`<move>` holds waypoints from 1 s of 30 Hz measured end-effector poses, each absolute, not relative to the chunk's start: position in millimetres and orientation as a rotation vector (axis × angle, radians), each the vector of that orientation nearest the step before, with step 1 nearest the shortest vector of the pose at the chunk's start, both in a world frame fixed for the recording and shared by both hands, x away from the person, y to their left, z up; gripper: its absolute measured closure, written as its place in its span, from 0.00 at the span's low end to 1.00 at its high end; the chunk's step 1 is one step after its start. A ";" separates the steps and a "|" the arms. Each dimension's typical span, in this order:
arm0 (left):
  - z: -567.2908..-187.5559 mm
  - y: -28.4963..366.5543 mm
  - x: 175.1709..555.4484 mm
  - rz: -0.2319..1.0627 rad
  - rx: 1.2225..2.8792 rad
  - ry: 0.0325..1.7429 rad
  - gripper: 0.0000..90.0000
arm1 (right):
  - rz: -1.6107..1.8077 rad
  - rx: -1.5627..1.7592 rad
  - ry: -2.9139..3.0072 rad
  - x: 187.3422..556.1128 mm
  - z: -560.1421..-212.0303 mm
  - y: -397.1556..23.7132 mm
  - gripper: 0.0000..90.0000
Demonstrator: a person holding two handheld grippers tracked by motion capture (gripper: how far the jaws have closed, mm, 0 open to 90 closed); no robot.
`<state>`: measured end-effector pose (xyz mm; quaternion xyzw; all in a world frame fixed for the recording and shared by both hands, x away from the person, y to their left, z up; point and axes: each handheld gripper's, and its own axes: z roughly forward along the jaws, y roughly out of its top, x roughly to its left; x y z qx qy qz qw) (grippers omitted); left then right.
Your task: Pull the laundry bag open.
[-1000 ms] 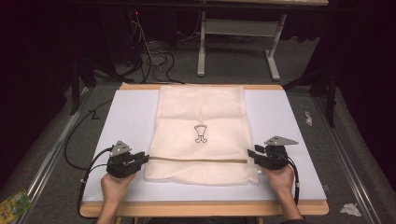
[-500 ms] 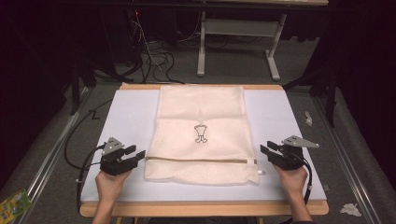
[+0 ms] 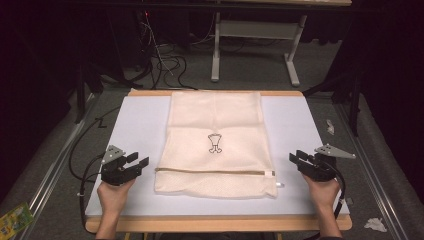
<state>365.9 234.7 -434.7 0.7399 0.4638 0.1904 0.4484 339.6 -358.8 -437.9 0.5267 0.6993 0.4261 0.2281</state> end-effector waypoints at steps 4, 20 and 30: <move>-437.4 237.1 369.0 0.472 1.815 1.169 0.56 | 1.167 1.472 1.889 339.0 -438.2 -365.7 0.68; -445.0 236.0 383.2 0.510 1.799 1.211 0.55 | 1.119 1.503 1.831 343.4 -443.3 -381.4 0.66; -454.5 233.5 394.2 0.519 1.792 1.242 0.54 | 1.122 1.558 1.768 350.5 -451.7 -388.9 0.66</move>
